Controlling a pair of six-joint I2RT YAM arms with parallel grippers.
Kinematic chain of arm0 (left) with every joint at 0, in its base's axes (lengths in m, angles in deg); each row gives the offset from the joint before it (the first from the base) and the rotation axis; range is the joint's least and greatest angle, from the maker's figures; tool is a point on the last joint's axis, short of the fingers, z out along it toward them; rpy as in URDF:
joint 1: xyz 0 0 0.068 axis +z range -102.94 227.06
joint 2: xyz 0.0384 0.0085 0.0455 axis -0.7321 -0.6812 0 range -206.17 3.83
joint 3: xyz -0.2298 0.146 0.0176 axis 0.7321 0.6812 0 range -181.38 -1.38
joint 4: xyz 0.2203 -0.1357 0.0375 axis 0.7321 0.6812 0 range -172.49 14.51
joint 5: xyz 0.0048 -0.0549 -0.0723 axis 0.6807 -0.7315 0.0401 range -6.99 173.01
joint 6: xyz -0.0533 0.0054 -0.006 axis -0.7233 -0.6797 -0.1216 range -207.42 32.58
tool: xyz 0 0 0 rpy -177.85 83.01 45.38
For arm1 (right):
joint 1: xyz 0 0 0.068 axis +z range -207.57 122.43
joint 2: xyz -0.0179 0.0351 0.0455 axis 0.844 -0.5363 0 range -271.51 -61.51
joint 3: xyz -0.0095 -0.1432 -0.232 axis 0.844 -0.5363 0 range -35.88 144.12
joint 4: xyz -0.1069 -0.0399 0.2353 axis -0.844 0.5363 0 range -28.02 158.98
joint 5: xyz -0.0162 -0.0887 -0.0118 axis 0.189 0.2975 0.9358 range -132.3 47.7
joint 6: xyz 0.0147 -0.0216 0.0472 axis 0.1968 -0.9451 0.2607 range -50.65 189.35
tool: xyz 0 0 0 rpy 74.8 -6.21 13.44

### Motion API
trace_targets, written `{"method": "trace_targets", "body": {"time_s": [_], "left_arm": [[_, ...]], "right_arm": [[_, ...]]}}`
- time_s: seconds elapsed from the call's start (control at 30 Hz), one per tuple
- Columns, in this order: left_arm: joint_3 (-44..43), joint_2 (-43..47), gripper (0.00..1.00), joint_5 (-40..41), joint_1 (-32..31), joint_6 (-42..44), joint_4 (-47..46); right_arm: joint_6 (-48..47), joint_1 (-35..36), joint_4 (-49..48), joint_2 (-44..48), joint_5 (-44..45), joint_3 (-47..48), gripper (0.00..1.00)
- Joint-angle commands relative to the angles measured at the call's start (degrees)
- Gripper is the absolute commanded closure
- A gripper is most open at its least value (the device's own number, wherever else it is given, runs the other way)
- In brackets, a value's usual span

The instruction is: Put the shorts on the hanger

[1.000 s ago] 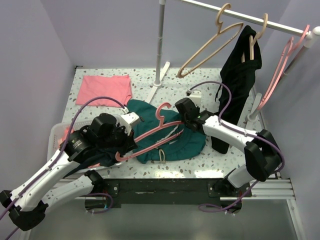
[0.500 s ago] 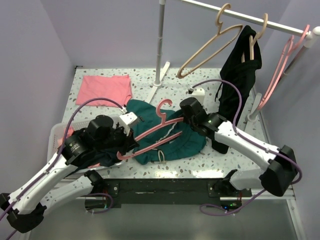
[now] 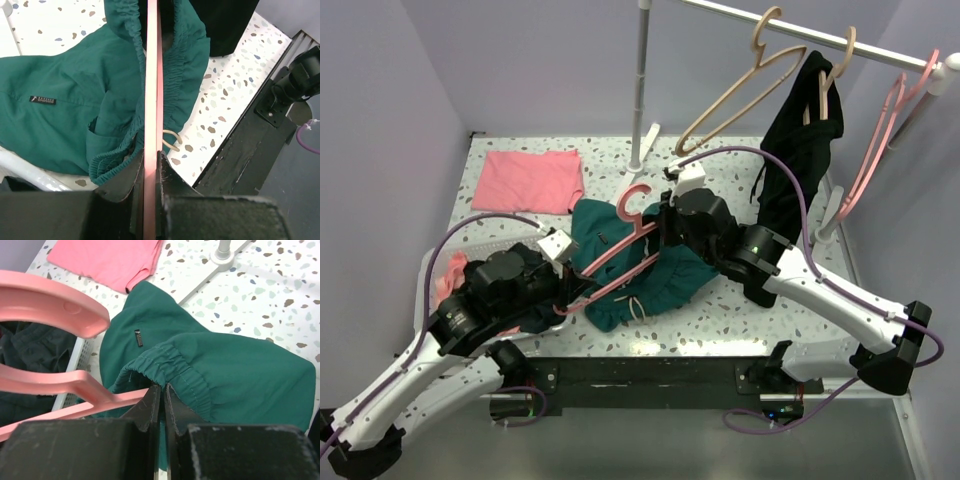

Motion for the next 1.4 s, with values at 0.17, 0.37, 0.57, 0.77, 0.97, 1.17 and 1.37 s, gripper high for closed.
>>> {"method": "trace_targets", "body": {"time_s": [0.17,0.37,0.57,0.77,0.97,1.17,1.37], "left_arm": [[5.9,7.8,1.00,7.1,0.0,-6.7,-19.0],[6.5,7.8,1.00,6.7,0.0,-6.3,-17.9],[7.1,9.6,1.00,8.1,0.0,-6.4,-19.7],[7.6,10.2,1.00,8.9,0.0,-6.9,-21.1],[7.8,9.6,1.00,8.8,0.0,-7.0,-21.0],[7.9,9.8,1.00,8.9,0.0,-7.3,-20.8],[7.8,10.5,1.00,11.0,0.0,-7.6,-20.9]], "right_arm": [[-1.2,1.5,-1.3,4.3,-5.2,-4.9,0.61],[-1.7,1.5,-5.5,8.0,-3.3,-8.6,0.41],[4.7,2.3,-6.9,5.8,-3.6,-12.3,0.37],[12.2,6.1,-15.6,2.3,-0.6,-21.7,0.47],[12.7,14.8,-25.6,-3.7,6.7,-23.3,0.47],[10.6,17.3,-34.1,-10.4,10.6,-23.2,0.37],[18.4,17.4,-28.9,-15.9,18.0,-20.9,0.34]]}}
